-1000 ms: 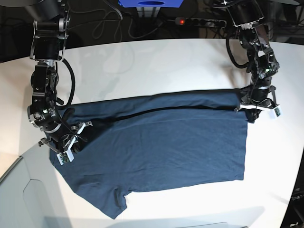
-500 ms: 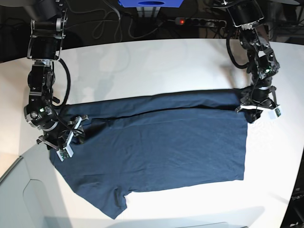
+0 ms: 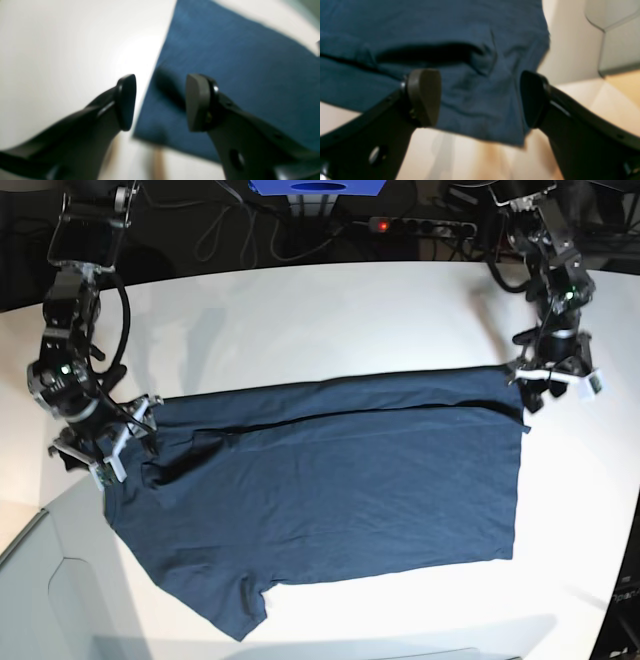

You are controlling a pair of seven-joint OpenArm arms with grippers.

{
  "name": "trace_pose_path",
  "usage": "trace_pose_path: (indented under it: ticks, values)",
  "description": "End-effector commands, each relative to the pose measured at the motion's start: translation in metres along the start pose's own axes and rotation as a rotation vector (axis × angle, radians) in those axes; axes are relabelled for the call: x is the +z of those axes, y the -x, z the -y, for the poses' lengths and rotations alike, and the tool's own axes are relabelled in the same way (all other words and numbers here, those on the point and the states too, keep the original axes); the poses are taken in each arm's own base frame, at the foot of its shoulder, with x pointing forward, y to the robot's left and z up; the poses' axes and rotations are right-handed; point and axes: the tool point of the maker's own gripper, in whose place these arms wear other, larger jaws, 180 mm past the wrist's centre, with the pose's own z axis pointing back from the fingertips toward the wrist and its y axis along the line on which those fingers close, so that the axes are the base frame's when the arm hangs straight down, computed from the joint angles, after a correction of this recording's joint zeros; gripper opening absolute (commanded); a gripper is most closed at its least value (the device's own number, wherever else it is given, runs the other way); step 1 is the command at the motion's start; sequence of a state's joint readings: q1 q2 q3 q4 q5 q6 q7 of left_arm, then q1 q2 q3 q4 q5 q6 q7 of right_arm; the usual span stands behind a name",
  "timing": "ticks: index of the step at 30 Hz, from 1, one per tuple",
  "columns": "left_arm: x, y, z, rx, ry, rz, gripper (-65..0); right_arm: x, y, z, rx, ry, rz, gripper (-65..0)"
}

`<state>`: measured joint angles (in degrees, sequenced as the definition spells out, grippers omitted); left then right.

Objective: Fold the T-shirt properly
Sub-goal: 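Open both grippers and release the folded shoulder edge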

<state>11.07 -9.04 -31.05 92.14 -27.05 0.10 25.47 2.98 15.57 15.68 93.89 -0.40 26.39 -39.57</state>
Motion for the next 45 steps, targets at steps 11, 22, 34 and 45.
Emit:
trace_pose_path:
  ticks: [11,22,34,45]
  values:
    - [-0.005,0.017,-0.011,0.048,-0.026,-0.027,-33.2,0.029,0.029,0.002,0.004,0.027,-0.022,-18.2]
    - [-0.009,0.036,0.017,0.025,0.041,-0.078,-33.8,0.036,0.041,0.02,-0.02,0.078,-0.046,-17.7]
    - [-0.011,0.043,0.032,0.0,0.077,-0.099,-46.8,0.013,0.064,0.036,-0.091,0.065,-0.114,-17.6]
    - [-0.004,0.05,0.024,-0.007,0.062,-0.114,-65.0,0.004,0.053,0.057,-0.103,0.087,-0.104,-17.6]
